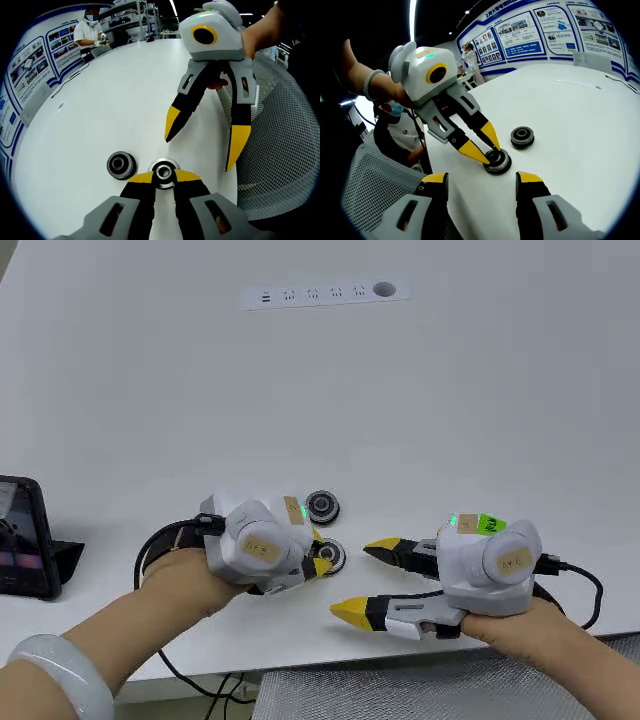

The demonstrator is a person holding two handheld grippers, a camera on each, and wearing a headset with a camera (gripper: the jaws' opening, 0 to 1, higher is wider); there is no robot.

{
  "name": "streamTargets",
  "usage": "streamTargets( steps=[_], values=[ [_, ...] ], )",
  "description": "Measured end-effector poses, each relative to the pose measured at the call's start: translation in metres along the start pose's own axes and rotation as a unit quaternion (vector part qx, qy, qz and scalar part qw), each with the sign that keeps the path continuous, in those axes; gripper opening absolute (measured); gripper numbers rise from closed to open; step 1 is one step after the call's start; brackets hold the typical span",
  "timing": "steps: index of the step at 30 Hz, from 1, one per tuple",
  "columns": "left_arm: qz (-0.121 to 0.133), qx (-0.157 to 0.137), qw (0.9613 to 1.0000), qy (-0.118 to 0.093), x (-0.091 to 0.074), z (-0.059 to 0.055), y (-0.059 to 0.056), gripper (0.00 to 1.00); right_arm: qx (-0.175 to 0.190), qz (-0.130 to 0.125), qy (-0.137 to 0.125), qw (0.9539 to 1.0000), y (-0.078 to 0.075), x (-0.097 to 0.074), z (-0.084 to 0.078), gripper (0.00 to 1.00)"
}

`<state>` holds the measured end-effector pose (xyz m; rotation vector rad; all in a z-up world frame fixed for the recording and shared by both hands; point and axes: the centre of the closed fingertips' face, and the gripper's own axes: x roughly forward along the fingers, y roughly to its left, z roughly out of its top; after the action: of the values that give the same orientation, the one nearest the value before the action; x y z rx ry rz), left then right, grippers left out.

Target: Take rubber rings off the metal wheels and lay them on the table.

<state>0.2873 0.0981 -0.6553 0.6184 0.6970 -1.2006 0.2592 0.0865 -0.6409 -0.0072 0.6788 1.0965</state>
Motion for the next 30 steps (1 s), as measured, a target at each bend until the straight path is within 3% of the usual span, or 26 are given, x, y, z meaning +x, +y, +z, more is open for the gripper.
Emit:
streamTargets(
  steps=[6,14,21,30],
  values=[
    [0.001,0.006,1.0,0.005,0.0,0.0,-0.001,0.14,0.007,0.005,-0.005,0.9999,0.002,0.002,0.004,0.55],
    [0.001,0.002,1.0,0.002,0.0,0.0,-0.001,0.14,0.074,0.005,-0.018,0.9971,-0.008,0.001,0.009,0.48],
    [0.001,0.001,1.0,0.0,0.0,0.0,-0.001,0.14,0.108,-0.003,-0.019,0.994,-0.016,0.001,0.008,0.38],
    [0.001,0.002,1.0,0.0,0.001,0.0,-0.001,0.13,0.183,-0.013,-0.031,0.9826,-0.027,0.009,0.013,0.3]
  ],
)
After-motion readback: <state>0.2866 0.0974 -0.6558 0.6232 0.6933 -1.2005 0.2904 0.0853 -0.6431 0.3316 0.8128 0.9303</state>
